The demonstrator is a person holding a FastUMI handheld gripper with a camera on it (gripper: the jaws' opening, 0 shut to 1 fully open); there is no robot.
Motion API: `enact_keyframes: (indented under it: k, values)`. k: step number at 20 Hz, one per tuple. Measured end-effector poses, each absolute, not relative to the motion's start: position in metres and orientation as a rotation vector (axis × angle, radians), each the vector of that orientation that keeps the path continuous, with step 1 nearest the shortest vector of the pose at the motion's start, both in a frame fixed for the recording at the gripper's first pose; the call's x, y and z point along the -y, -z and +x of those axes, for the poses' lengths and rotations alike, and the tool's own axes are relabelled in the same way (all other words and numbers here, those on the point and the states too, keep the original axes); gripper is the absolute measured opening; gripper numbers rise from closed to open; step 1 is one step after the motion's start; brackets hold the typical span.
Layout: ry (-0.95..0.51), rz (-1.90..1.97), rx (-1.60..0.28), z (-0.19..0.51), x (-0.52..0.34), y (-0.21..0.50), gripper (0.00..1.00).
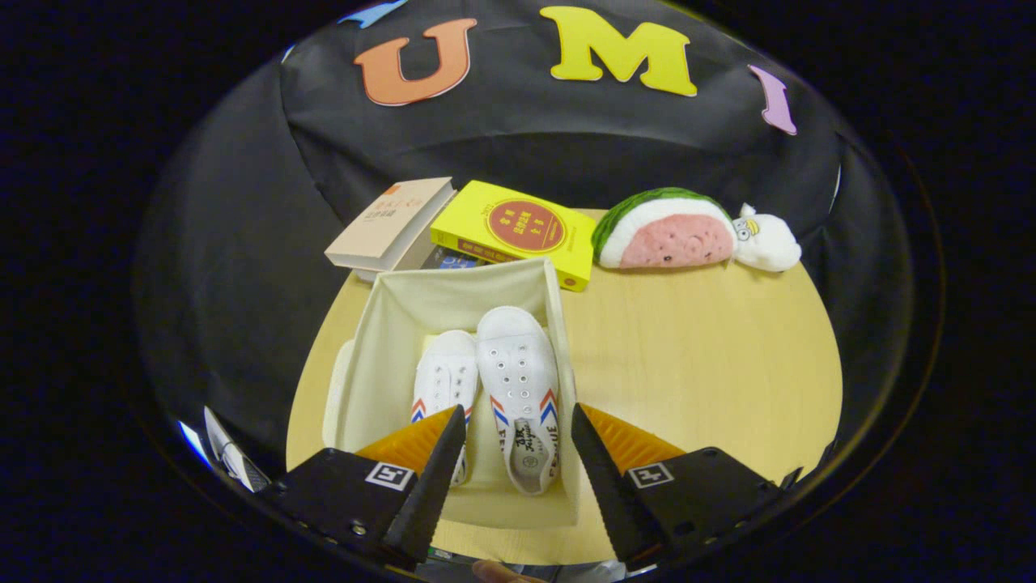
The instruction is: Open the storage box then place both shoes into the box .Put the left shoe in first, then the right shoe, with the right side of both shoes facing outward in a uniform manner.
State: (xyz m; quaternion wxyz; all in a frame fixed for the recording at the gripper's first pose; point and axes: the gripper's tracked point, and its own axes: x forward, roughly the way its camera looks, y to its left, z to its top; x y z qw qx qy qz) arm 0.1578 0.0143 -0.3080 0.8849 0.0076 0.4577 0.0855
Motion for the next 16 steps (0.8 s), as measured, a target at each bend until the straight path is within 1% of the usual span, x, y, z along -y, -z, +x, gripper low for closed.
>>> enact_keyframes:
  k: [1, 2, 4, 8, 13, 16]
  values:
    - [-0.182, 0.019, -0.94, 0.153, -0.013, 0.302, 0.83]
    - [-0.176, 0.017, -0.929, 0.148, -0.008, 0.296, 0.91]
    - [-0.158, 0.018, -0.89, 0.14, 0.004, 0.281, 0.94]
    - [-0.151, 0.016, -0.801, 0.12, 0.025, 0.246, 0.94]
    - [-0.09, 0.006, -0.652, 0.101, 0.07, 0.195, 0.95]
    - [-0.083, 0.006, -0.58, 0.09, 0.092, 0.169, 0.95]
